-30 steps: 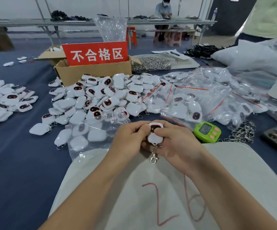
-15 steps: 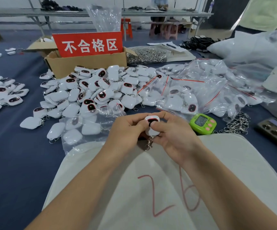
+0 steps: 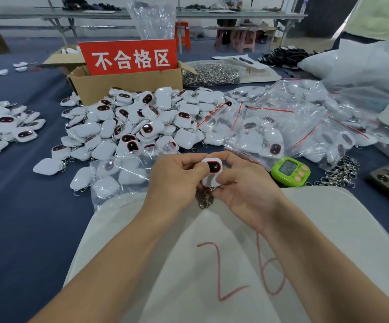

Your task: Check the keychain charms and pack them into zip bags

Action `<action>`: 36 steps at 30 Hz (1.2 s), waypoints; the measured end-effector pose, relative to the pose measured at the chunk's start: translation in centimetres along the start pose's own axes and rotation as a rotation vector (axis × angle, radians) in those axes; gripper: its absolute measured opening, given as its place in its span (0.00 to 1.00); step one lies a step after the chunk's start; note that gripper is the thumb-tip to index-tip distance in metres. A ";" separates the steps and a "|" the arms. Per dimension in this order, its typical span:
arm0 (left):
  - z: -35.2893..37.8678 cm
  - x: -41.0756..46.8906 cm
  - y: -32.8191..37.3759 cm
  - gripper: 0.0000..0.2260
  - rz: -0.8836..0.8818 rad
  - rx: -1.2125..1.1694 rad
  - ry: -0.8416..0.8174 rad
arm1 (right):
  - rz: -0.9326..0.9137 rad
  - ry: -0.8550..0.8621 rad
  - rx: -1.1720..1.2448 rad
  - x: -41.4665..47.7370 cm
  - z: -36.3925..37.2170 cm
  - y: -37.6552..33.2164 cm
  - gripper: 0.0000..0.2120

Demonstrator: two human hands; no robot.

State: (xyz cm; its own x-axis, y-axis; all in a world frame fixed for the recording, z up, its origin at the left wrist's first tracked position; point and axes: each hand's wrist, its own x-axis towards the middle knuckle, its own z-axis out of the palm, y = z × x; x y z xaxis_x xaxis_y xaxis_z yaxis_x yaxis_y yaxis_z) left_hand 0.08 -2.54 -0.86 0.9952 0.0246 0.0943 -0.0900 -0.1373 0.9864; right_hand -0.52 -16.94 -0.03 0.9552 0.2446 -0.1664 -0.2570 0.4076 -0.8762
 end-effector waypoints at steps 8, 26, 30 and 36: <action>-0.4 -0.3 0.6 0.13 -0.040 -0.085 -0.067 | 0.003 0.022 -0.012 -0.1 -0.2 0.0 0.22; -0.3 0.2 -0.1 0.19 0.068 -0.092 -0.068 | -0.111 0.027 -0.095 -0.1 0.5 0.2 0.19; -0.6 0.2 -0.3 0.14 0.024 -0.119 -0.061 | -0.113 0.028 -0.082 -0.3 0.5 0.3 0.15; -0.5 -0.3 0.1 0.18 0.090 0.002 0.011 | -0.188 0.074 -0.228 -0.1 0.6 0.4 0.16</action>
State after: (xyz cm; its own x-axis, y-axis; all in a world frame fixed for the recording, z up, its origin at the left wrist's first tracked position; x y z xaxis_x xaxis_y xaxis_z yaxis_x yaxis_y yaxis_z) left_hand -0.20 -2.06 -0.70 0.9827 0.0231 0.1838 -0.1788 -0.1417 0.9736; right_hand -0.84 -16.28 -0.11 0.9932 0.1149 -0.0169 -0.0432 0.2300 -0.9722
